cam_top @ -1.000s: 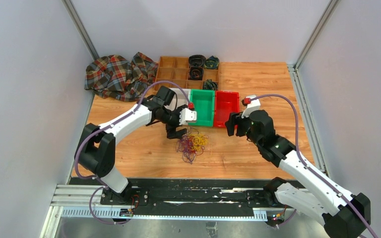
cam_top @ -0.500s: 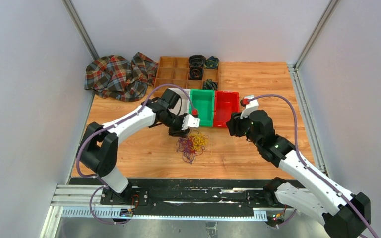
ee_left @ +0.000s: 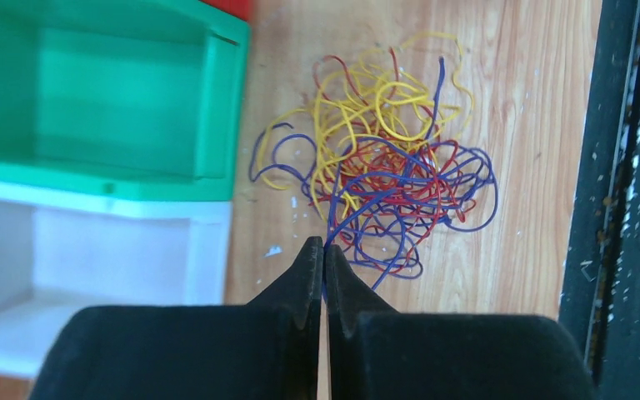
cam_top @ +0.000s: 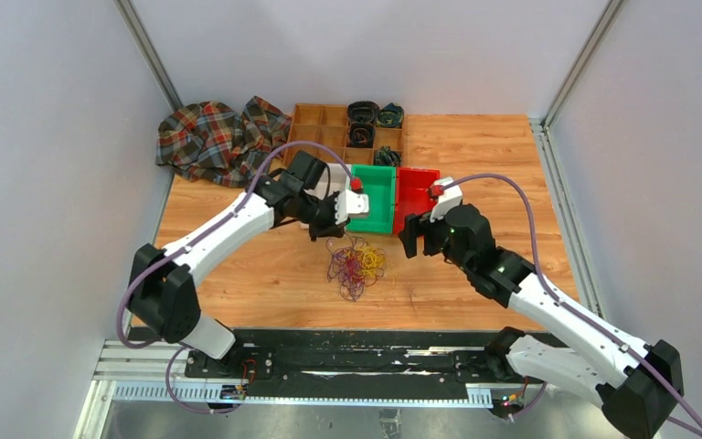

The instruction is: Untangle the cables

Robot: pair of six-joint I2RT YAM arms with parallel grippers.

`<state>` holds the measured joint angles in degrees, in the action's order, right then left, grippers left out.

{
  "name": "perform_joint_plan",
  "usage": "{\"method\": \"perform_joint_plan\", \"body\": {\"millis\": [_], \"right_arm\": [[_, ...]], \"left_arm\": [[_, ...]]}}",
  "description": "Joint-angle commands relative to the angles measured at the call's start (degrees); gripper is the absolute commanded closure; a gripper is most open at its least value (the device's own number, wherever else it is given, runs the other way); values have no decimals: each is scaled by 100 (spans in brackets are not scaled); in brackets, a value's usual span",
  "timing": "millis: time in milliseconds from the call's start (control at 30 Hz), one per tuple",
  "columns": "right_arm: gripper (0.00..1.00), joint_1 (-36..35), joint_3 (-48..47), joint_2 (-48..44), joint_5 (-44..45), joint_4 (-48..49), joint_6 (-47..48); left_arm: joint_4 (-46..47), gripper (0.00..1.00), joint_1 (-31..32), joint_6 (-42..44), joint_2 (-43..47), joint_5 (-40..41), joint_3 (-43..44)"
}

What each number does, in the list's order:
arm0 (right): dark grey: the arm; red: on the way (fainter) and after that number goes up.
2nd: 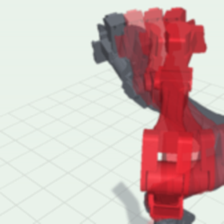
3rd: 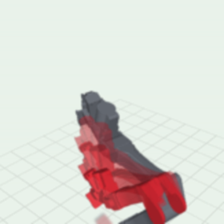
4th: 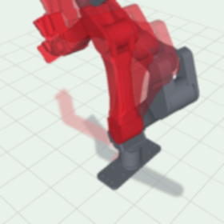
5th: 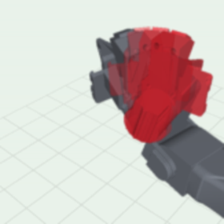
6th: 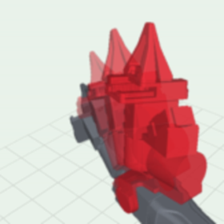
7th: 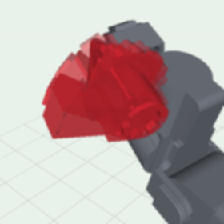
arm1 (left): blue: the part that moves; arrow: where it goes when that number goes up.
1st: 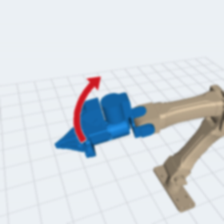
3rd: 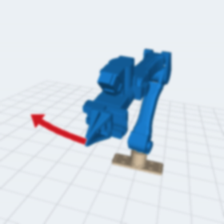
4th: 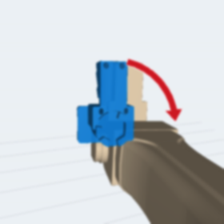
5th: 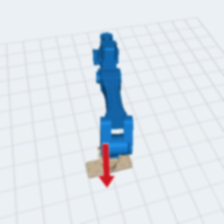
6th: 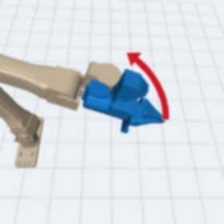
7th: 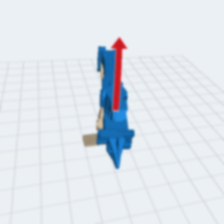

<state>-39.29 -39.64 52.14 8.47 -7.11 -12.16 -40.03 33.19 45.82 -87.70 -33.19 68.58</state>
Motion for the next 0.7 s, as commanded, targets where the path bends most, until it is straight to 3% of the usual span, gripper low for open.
{"method": "perform_joint_plan", "body": {"millis": [0,333,667], "right_arm": [[15,-479,-239,125,340,263,186],[15,-1761,-581,431,1006,627,457],[14,-2539,-520,549,891,1517,358]], "left_arm": [[-532,99,38,-950,478,362,542],[-734,100,38,-2500,1485,767,898],[-948,100,38,-3167,1964,1037,1319]]}}
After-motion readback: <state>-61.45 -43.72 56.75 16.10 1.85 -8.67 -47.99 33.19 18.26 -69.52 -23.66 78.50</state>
